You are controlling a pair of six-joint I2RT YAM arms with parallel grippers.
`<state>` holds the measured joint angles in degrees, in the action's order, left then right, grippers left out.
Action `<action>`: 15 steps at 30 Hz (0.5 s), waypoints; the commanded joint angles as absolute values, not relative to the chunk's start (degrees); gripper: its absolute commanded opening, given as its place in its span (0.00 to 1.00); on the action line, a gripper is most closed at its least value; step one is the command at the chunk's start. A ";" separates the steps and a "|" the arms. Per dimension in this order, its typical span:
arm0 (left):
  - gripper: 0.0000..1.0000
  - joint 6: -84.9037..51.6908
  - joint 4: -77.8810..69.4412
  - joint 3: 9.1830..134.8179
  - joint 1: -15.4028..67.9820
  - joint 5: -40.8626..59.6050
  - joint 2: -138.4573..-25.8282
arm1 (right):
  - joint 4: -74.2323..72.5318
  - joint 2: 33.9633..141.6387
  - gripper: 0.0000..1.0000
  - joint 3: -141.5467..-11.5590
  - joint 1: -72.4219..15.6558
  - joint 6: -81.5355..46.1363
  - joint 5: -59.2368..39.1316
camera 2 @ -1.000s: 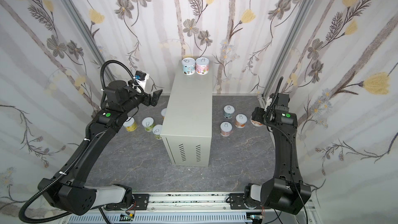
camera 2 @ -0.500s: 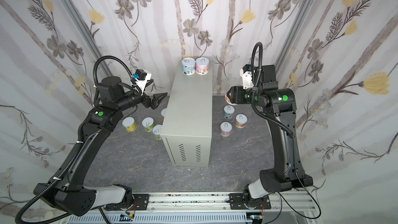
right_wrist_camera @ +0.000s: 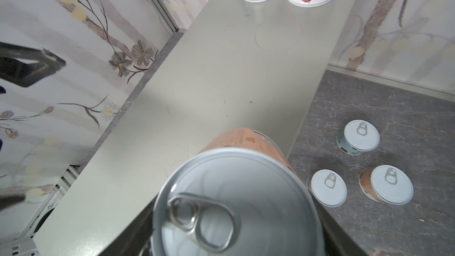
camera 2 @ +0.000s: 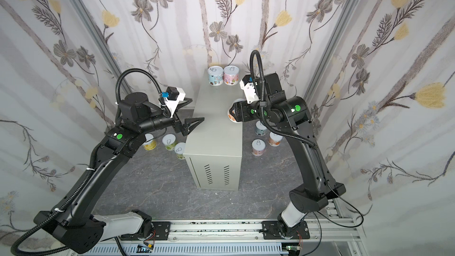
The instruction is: Place and organize the canned foods onto the counter
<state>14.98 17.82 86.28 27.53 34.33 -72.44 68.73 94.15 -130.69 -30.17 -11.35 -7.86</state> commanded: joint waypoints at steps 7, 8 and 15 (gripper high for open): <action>1.00 16.45 13.01 82.18 35.11 28.36 -70.31 | 61.66 96.32 0.47 -131.13 -32.78 -10.91 -6.93; 1.00 16.84 12.84 82.14 35.66 27.45 -70.48 | 61.40 96.54 0.47 -131.13 -32.96 -10.83 -7.21; 1.00 17.76 10.91 81.30 37.52 27.59 -71.77 | 60.40 97.56 0.53 -131.13 -33.72 -9.94 -8.41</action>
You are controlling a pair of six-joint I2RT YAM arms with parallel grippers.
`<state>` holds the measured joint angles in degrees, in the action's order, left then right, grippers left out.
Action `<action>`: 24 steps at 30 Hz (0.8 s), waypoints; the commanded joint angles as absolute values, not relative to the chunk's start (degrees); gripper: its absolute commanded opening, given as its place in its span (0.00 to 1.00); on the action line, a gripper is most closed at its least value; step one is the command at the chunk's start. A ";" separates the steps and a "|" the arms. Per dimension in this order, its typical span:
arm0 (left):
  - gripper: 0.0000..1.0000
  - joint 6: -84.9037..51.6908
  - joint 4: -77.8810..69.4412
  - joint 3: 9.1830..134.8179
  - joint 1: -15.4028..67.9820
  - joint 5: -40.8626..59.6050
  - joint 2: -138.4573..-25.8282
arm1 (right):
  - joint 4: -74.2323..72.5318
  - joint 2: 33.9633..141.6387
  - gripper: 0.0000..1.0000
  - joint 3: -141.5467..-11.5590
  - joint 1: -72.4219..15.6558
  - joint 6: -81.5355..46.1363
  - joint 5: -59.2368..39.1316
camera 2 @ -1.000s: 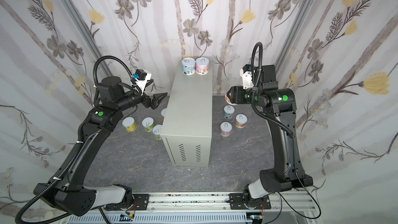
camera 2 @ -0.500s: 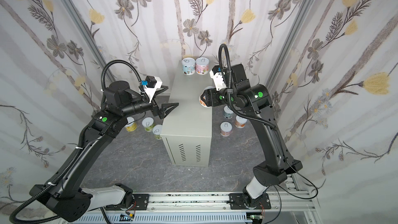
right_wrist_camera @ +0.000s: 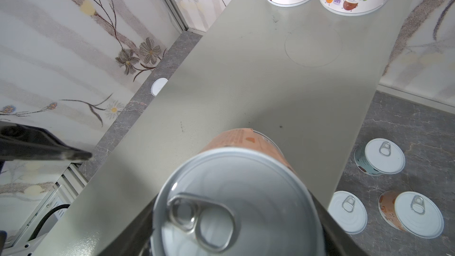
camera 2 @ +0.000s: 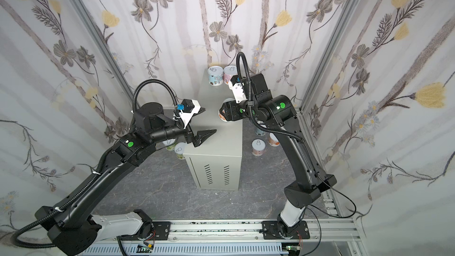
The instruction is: Place and organize the canned foods onto the counter
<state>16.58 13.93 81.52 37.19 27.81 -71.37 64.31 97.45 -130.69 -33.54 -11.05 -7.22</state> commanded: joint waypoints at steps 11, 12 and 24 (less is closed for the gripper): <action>1.00 18.94 7.13 79.98 38.70 24.26 -74.15 | 60.11 98.35 0.61 -131.13 -34.60 -8.70 -9.65; 1.00 19.14 6.99 79.99 38.85 23.83 -74.49 | 60.05 98.35 0.62 -131.13 -34.58 -8.61 -9.68; 1.00 22.23 -1.22 77.46 40.61 14.33 -76.88 | 60.01 98.35 0.65 -131.13 -34.81 -8.62 -10.81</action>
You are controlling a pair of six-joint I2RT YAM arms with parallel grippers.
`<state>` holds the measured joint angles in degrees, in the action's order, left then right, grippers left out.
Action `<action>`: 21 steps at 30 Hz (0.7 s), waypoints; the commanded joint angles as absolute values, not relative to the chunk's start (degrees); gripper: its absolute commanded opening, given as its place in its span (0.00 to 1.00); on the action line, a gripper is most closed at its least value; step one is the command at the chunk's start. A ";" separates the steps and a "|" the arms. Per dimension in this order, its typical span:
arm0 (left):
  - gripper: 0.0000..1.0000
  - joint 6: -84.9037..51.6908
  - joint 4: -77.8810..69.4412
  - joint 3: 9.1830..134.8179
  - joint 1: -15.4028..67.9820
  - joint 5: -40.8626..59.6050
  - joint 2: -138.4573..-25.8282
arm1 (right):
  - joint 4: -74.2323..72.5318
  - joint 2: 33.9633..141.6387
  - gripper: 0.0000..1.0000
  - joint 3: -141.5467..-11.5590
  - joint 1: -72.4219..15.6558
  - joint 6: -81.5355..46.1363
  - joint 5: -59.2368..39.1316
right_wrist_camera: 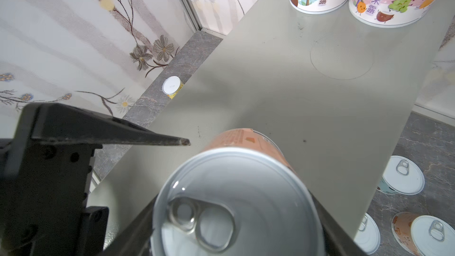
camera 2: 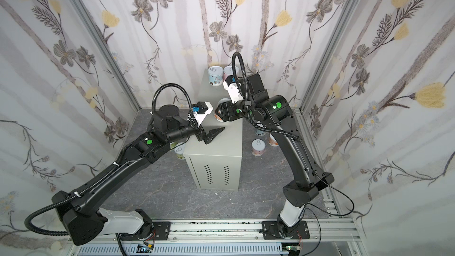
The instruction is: Place and organize the canned foods onto the counter
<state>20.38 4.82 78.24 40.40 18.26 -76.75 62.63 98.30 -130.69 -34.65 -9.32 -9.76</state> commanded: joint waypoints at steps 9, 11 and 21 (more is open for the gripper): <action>1.00 21.28 -4.23 78.14 41.33 12.45 -80.13 | 60.31 98.44 0.67 -131.13 -34.91 -8.26 -11.41; 1.00 20.77 -4.83 78.15 41.44 12.56 -80.55 | 60.38 98.51 0.68 -131.13 -34.94 -8.26 -11.56; 0.94 19.60 -4.36 78.44 41.57 15.34 -81.22 | 59.61 99.04 0.69 -131.11 -35.03 -7.94 -12.51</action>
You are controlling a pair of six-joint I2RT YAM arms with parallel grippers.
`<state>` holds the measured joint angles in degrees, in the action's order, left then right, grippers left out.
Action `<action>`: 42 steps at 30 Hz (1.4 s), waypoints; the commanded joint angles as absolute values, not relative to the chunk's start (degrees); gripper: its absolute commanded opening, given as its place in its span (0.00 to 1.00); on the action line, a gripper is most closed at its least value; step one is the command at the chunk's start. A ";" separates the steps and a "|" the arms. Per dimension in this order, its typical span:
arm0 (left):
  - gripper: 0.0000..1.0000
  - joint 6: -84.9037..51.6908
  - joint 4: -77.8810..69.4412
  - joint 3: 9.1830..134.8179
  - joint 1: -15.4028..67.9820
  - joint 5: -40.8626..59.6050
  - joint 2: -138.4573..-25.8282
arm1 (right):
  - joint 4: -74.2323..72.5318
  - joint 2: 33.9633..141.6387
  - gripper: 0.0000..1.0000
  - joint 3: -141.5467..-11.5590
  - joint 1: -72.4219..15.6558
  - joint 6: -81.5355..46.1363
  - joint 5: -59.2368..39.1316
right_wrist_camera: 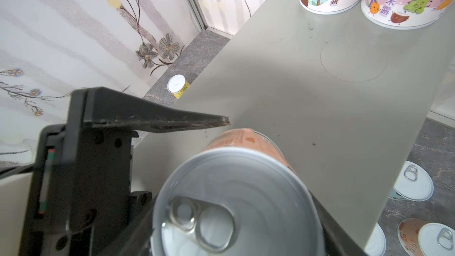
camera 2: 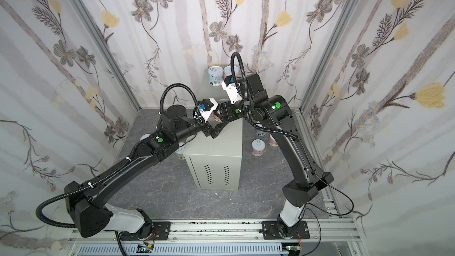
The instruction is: Place and organize the canned foods onto the counter
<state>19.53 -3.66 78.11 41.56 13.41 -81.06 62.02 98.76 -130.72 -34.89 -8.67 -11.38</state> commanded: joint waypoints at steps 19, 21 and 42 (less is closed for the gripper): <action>0.77 14.09 -3.84 78.25 41.49 17.12 -81.30 | 56.75 99.84 0.80 -130.44 -35.00 -7.21 -13.09; 0.76 13.64 -4.05 77.99 41.42 17.39 -81.30 | 56.03 99.60 0.80 -129.50 -34.98 -7.19 -12.84; 1.00 12.57 -3.56 73.41 40.30 16.00 -76.04 | 35.03 86.22 0.80 -102.58 -35.08 -4.92 -8.47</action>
<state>12.01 -2.63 74.65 40.56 15.73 -77.25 38.44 87.77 -105.54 -35.03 -5.43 -8.60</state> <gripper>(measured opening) 0.996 0.799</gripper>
